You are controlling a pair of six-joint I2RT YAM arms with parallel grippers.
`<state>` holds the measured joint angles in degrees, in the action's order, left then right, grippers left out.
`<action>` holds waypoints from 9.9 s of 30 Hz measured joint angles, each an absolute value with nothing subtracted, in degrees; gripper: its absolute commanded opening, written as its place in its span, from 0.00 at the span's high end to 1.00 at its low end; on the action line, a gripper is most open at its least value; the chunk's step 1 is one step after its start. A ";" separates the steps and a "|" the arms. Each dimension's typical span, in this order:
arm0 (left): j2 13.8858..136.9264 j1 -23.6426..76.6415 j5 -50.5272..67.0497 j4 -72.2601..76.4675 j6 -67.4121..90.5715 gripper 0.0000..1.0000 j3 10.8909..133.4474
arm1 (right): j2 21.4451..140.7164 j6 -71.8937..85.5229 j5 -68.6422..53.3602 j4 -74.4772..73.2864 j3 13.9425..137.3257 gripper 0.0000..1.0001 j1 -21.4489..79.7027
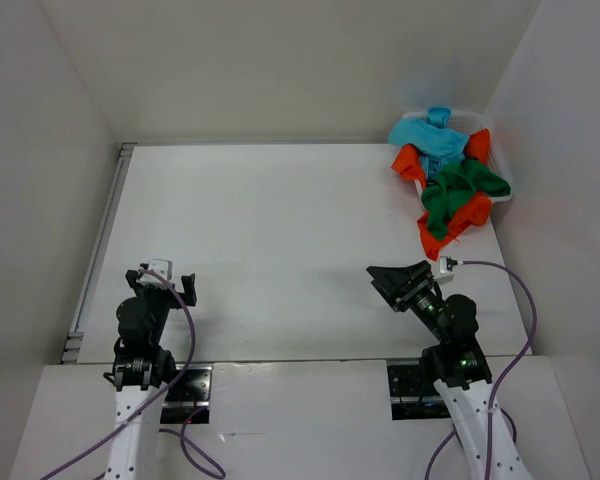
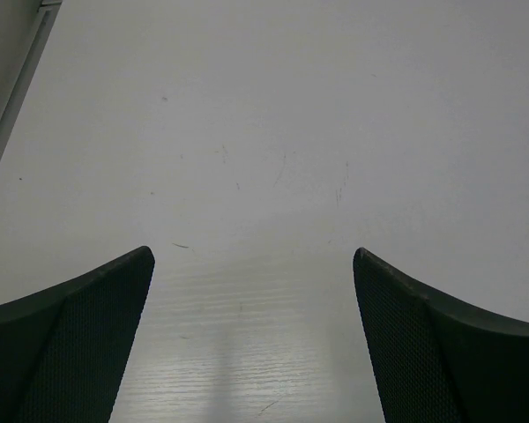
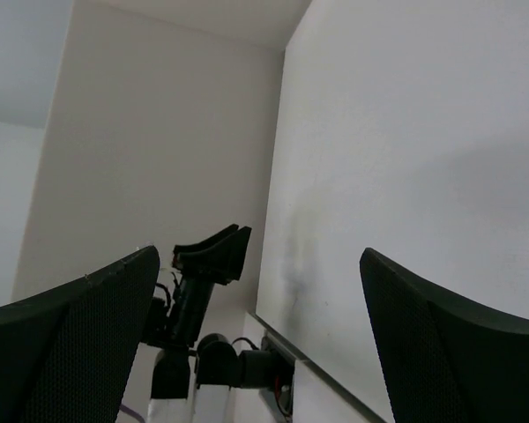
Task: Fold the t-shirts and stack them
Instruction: Grab crumpled tshirt from bin with the right arm, then move the tshirt to the center of the board, then flatten out the tshirt
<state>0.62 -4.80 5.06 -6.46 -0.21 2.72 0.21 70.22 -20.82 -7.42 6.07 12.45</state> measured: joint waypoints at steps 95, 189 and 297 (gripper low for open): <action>83.26 -0.93 26.24 -39.42 -14.63 0.00 71.20 | 98.32 23.49 45.21 -30.30 84.75 1.00 1.54; 103.98 18.31 8.78 -22.81 -10.59 0.87 65.25 | 86.52 46.09 -1.15 -37.89 51.66 0.46 54.24; 88.12 -7.66 14.66 -38.87 -29.91 1.00 62.94 | 80.73 33.28 12.95 -48.05 67.16 1.00 36.16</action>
<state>88.12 -7.66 14.66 -38.87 -29.91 62.94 80.73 33.28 12.95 -48.05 67.16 36.16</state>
